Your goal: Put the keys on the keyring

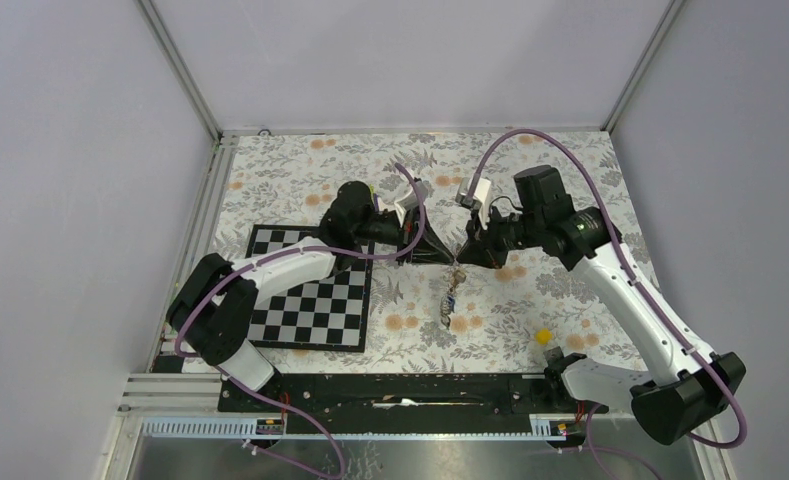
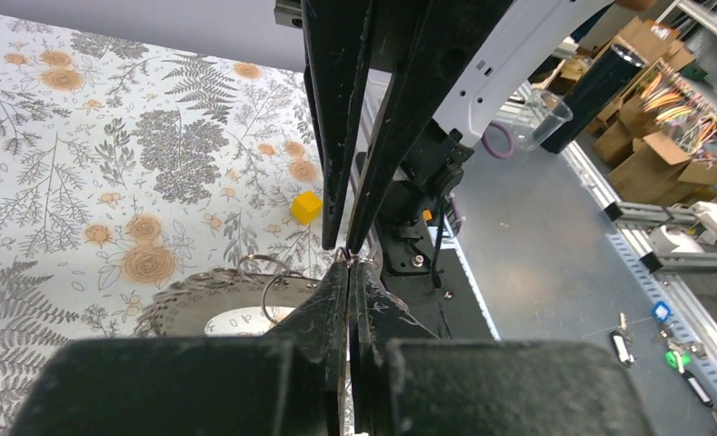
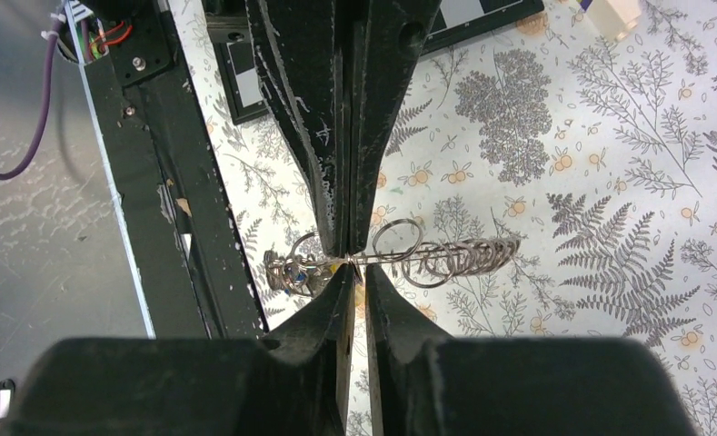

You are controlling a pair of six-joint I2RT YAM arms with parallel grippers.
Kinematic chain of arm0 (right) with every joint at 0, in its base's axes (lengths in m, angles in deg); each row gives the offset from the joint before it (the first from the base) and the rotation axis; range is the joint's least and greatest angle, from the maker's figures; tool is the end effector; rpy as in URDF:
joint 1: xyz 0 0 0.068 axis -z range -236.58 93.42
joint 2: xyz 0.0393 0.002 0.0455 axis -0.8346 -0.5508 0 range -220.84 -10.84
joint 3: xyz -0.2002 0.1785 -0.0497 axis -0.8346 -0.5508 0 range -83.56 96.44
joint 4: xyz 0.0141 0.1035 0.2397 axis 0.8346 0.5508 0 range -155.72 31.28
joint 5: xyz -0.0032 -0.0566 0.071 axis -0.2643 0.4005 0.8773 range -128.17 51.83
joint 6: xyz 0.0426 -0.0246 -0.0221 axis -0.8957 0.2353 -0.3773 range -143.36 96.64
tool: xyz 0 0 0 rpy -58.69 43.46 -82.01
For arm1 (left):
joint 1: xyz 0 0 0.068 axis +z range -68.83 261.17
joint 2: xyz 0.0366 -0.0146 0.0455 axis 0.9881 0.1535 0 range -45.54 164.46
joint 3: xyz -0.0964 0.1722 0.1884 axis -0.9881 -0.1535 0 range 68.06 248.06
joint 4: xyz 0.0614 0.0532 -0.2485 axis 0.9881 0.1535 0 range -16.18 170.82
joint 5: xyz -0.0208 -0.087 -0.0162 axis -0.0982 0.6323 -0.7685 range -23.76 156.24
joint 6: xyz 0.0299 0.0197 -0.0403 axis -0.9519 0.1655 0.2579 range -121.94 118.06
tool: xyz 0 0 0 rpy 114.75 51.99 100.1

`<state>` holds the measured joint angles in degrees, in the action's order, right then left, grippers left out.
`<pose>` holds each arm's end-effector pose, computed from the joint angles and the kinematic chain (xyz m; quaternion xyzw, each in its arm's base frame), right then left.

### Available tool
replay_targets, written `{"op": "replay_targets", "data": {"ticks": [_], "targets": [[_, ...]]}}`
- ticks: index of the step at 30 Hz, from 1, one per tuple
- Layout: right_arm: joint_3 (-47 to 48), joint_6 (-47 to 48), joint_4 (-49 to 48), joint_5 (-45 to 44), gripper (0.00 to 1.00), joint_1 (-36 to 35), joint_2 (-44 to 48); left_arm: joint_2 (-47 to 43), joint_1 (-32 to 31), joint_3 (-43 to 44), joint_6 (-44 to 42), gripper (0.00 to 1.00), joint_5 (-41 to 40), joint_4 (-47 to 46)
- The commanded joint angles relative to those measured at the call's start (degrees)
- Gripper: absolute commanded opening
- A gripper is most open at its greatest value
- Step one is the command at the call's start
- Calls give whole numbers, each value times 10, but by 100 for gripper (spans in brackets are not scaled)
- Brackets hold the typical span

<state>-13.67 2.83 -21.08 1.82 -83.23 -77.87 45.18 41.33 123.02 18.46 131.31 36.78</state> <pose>0.1989 0.1255 0.3612 -0.5068 0.7060 0.3137 0.3826 0.2451 -0.2465 0.2850 0.4785 0.5161 -0.6277 0.3326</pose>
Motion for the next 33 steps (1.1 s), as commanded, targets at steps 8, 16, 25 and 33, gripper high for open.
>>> {"op": "replay_targets", "data": {"ticks": [8, 16, 25, 33], "targets": [[-31, -17, -52, 17, 16, 2, 18, -4, 0, -13, 113, 0, -13, -184], [-41, -15, -54, 33, 23, 5, 25, 1, 0, -16, 129, 0, -15, -208], [-56, 6, -62, 68, 28, 7, 38, 2, 0, -20, 139, 0, -11, -223], [-67, 23, -75, 74, 30, 10, 56, 0, 1, -23, 138, 0, -6, -224]]}}
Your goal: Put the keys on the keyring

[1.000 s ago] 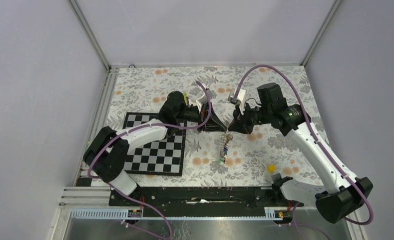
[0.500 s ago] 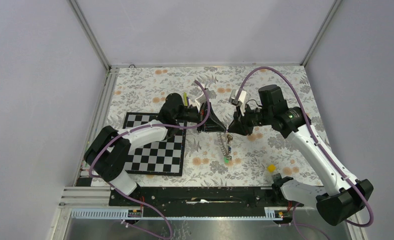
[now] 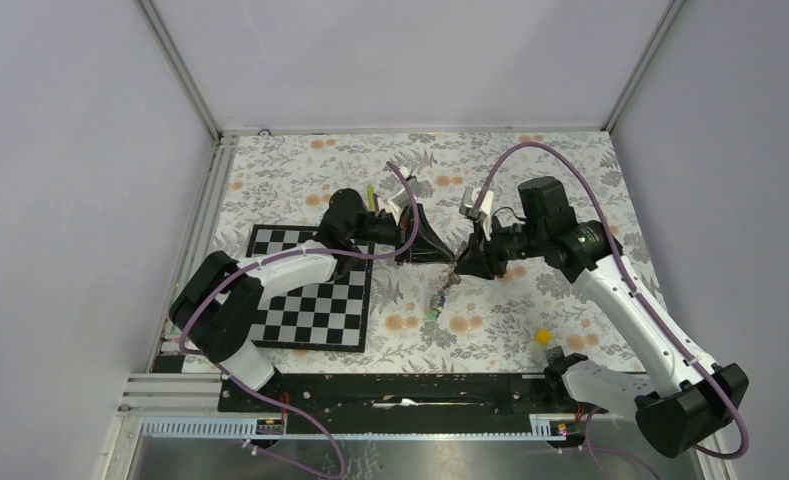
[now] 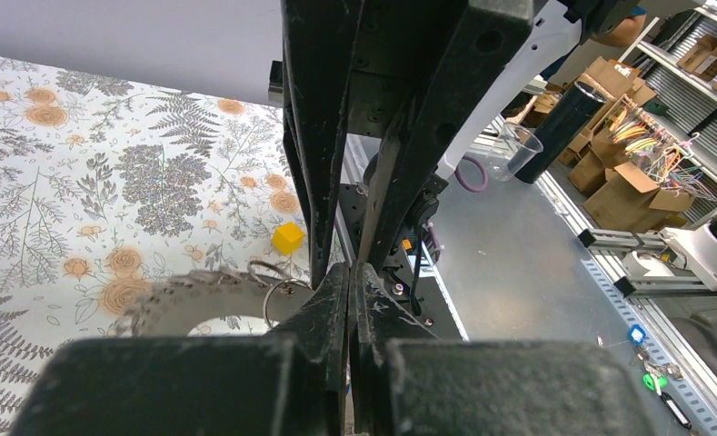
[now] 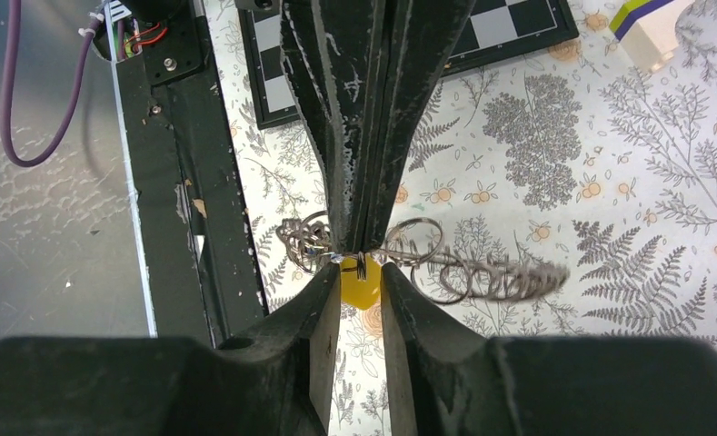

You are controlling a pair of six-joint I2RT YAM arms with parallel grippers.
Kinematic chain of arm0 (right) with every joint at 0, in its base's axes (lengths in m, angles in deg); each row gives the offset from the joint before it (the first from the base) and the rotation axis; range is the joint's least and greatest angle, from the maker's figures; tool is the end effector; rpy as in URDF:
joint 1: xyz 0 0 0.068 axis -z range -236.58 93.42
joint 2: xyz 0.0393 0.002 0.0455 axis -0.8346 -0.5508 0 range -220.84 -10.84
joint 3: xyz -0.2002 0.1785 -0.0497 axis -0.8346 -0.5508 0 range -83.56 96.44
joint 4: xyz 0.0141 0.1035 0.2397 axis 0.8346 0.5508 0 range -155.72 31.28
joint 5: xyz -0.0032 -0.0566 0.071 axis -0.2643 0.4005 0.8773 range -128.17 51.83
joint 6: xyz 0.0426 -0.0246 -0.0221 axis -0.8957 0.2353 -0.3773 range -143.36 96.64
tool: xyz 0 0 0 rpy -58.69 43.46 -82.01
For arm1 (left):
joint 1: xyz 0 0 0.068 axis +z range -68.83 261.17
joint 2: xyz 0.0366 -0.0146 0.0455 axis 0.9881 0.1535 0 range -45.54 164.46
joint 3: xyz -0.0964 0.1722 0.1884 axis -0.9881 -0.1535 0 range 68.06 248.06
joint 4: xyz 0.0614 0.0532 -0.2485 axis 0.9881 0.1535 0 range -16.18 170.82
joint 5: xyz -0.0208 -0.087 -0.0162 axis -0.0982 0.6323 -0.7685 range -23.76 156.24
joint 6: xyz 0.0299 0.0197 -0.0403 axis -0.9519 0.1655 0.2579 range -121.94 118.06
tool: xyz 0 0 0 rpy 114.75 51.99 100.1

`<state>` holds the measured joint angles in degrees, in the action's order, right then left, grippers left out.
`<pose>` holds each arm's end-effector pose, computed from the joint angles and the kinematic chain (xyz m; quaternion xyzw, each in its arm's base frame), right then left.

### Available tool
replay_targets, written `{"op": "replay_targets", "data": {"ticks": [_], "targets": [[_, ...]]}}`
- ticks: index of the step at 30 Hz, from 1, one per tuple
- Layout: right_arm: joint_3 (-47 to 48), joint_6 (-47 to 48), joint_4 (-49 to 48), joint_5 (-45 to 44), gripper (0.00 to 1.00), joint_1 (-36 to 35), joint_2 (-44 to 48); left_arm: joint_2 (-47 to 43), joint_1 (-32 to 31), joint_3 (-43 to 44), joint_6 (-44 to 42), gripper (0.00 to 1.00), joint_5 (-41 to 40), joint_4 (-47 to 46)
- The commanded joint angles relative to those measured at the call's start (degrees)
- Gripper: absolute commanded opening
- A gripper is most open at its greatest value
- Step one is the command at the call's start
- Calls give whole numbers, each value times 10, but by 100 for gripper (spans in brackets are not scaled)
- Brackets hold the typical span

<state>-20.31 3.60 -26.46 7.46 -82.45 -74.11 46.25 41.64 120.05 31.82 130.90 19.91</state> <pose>0.1893 0.1202 0.3465 -0.5193 0.6721 0.3467 0.3980 0.2428 -0.2420 0.2884 0.4474 0.4977 -0.6616 0.3383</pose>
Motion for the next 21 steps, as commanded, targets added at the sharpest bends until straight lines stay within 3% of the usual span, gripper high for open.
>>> {"op": "replay_targets", "data": {"ticks": [1, 12, 18, 21], "targets": [[0, 15, -21, 14, 30, 2, 19, -11, -2, 7, 5, 0, -1, -55], [-2, 6, -35, 24, 27, 3, 15, -10, -2, 7, 8, 0, 1, -60], [-1, 10, -32, 21, 3, 3, 15, -8, -2, 6, 9, 0, 3, -63], [11, 15, -15, 10, 0, 3, 15, -11, 0, 9, -17, 0, 8, -37]]}}
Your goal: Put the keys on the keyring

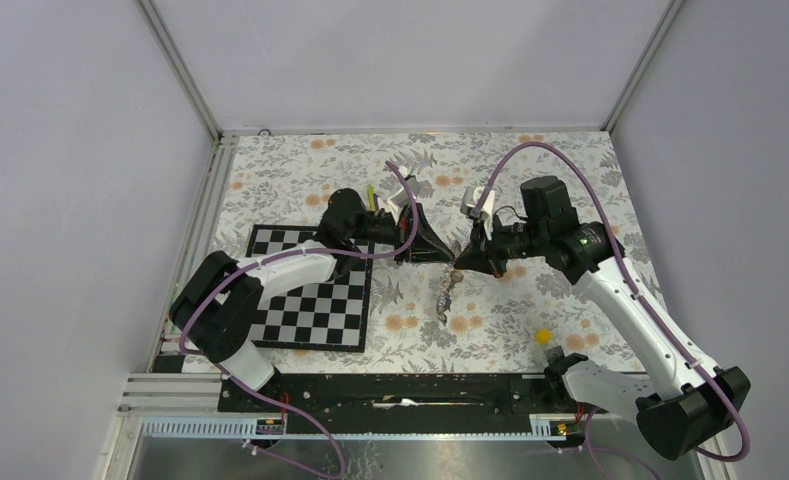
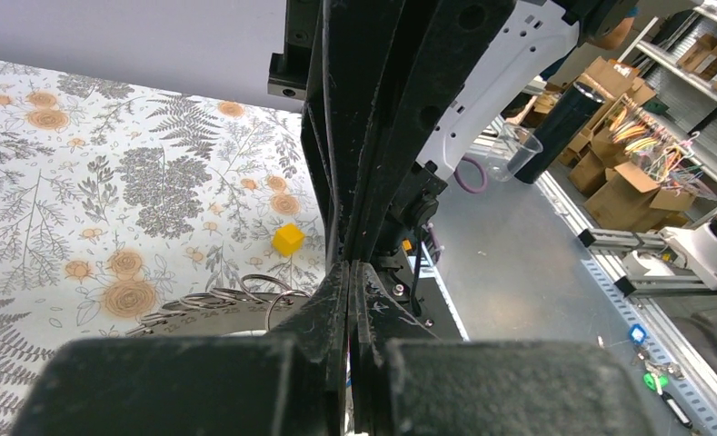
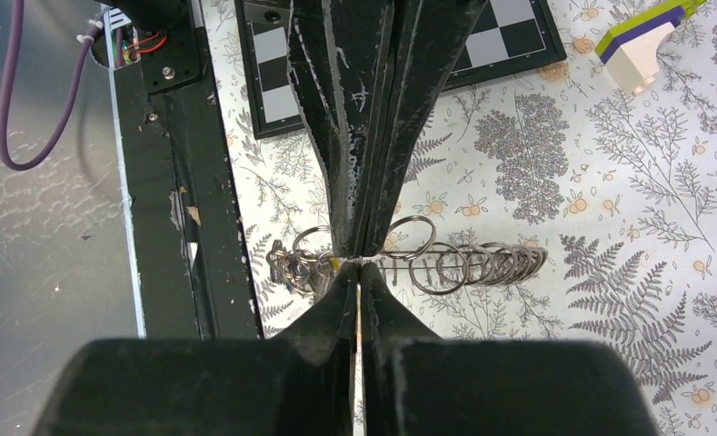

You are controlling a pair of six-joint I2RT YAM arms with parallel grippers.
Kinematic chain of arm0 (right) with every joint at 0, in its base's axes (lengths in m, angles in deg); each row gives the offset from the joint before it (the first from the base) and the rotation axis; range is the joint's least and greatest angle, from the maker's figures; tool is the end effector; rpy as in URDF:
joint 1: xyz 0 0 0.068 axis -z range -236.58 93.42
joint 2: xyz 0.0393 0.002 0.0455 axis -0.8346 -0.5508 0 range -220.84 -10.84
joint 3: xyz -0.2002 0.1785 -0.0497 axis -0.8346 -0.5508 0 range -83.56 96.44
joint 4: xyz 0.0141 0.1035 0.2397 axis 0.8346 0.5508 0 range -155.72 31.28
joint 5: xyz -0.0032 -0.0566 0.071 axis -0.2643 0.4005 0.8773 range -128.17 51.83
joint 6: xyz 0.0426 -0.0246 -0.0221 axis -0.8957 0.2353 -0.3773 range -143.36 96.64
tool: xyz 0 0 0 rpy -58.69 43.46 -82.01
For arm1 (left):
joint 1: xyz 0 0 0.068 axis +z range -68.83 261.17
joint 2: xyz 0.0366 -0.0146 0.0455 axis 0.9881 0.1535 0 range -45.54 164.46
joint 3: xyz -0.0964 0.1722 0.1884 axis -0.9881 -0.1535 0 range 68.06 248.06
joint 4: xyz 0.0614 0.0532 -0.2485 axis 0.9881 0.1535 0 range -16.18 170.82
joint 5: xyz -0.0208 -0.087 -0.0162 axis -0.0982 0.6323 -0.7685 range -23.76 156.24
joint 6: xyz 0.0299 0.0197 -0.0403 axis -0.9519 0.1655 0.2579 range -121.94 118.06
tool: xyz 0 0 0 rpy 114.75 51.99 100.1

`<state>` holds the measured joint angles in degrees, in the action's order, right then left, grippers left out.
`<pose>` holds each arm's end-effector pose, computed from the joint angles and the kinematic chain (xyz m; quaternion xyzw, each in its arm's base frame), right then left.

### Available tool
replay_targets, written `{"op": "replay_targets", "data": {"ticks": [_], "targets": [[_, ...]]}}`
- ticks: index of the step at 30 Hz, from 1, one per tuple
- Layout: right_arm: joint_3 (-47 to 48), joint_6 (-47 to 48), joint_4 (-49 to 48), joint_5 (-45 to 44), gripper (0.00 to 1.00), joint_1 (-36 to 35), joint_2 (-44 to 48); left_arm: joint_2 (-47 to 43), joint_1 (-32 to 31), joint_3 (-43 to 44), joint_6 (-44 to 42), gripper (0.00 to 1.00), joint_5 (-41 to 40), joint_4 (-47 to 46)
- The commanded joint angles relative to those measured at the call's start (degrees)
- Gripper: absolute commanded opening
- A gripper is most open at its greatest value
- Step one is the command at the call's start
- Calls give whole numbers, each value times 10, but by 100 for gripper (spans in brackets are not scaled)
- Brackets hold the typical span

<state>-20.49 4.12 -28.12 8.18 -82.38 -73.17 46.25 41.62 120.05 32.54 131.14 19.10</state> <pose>0.1872 0.1192 0.3513 -0.5260 0.6560 0.3460 0.4163 0.2423 -0.2419 0.2896 0.4478 0.4949 -0.6639 0.3374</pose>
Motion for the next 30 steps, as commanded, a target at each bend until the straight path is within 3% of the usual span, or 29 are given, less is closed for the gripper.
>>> {"op": "replay_targets", "data": {"ticks": [1, 3, 8, 11, 30], "targets": [[20, 13, 9, -1, 0, 2, 3, -12, 0, 13, -43, 0, 9, -6], [38, 16, 32, -7, 0, 2, -7, -18, 0, 30, -105, 2, 13, 70], [88, 27, 109, -32, 0, 0, -50, -27, -1, 102, -301, 26, -1, 321], [109, 28, 130, -47, 0, -3, -64, -24, -3, 125, -351, 35, -9, 389], [113, 18, 136, -53, 0, -14, -89, -15, -17, 135, -356, 34, -14, 393]]}}
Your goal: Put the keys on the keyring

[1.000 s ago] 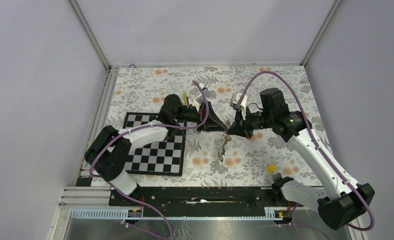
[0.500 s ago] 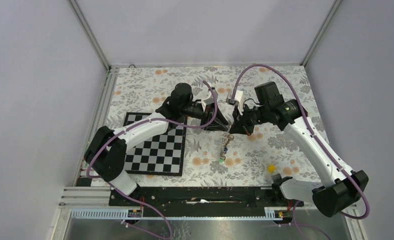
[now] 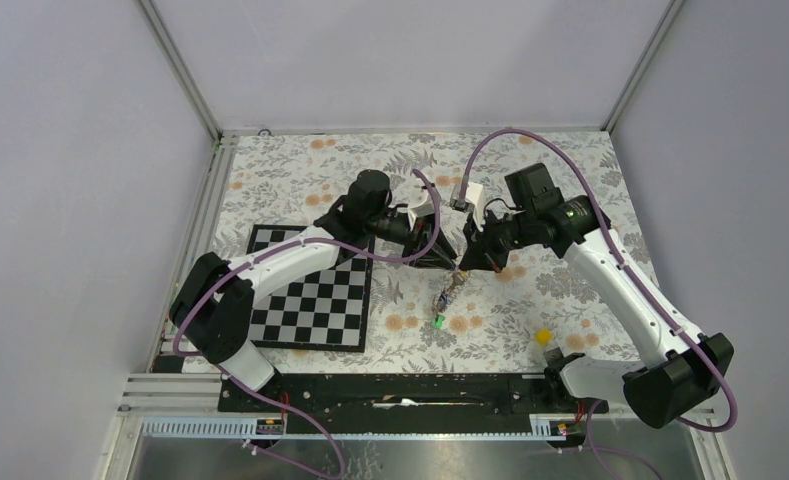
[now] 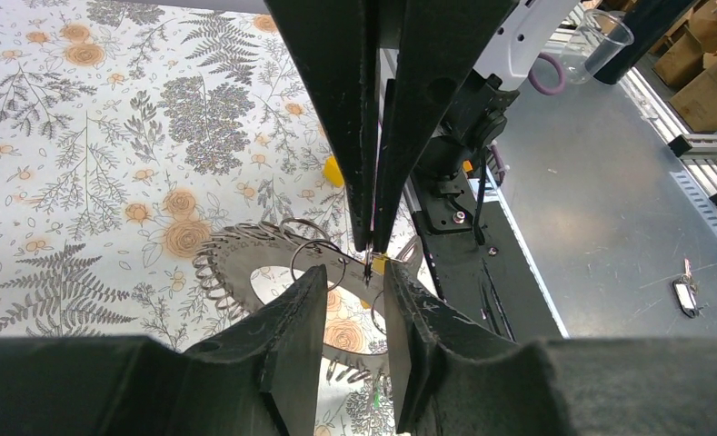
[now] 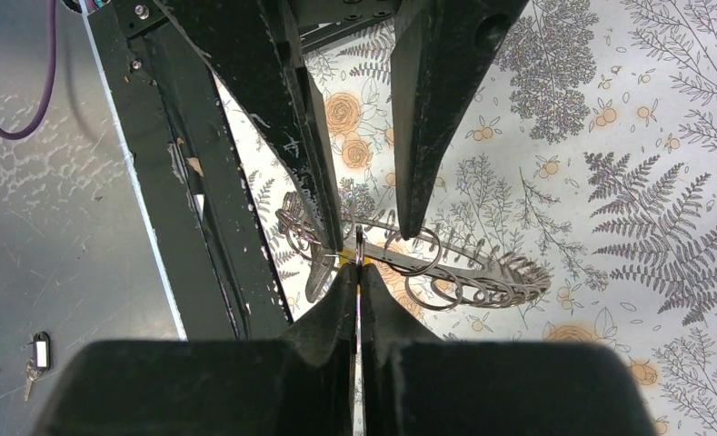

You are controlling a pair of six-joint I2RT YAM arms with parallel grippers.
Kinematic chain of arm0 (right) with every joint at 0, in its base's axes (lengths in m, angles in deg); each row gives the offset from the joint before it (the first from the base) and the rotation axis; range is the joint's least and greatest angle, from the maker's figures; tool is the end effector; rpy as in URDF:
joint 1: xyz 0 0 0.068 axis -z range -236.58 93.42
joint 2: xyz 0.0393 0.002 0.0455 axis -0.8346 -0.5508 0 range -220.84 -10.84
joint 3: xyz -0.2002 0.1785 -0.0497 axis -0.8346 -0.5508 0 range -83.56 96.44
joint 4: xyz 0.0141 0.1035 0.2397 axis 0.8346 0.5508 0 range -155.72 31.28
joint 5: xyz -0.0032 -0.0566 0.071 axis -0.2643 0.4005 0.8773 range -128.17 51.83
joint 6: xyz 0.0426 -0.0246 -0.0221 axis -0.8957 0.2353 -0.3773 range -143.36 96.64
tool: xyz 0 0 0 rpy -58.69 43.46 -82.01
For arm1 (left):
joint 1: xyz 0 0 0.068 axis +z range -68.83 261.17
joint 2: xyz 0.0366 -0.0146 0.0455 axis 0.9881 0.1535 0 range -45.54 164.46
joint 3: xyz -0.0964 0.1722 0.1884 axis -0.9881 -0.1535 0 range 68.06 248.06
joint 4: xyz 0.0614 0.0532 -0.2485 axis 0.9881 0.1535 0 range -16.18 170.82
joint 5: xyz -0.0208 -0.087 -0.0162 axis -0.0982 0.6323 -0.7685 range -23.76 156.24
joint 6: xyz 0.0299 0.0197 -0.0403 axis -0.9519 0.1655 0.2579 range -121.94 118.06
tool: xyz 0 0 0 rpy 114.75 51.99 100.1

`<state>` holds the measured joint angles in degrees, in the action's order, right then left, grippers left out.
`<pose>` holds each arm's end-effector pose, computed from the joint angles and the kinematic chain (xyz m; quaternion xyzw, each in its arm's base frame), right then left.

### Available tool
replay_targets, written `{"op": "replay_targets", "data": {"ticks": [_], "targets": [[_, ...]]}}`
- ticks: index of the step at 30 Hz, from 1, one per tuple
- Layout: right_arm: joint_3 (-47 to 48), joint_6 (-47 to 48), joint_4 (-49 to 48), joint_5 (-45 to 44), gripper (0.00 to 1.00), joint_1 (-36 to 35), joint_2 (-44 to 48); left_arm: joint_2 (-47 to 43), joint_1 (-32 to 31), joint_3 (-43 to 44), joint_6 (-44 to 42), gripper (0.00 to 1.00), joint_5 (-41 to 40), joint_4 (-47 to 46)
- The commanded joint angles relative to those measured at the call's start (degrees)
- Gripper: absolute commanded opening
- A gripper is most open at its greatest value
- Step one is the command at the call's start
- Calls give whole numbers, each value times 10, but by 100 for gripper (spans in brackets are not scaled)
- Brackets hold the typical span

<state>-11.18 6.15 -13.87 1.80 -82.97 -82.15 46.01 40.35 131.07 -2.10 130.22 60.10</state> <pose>0.2076 0.1287 0.3496 -0.5163 0.7282 0.3133 0.3240 0.2497 -0.2579 0.2901 0.5380 0.5164 -0.5734 0.3393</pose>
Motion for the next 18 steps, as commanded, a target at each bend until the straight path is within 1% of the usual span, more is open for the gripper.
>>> {"op": "replay_targets", "data": {"ticks": [1, 8, 18], "targets": [[20, -3, -7, 11, 0, -8, 0, -12, -6, 24, -4, 34, -5, -22], [12, -4, -11, 12, 0, -9, 0, -9, -8, 20, 21, 32, -2, -48], [3, -8, -18, 14, 0, -10, 1, -4, -9, 17, 37, 18, 2, -66]]}}
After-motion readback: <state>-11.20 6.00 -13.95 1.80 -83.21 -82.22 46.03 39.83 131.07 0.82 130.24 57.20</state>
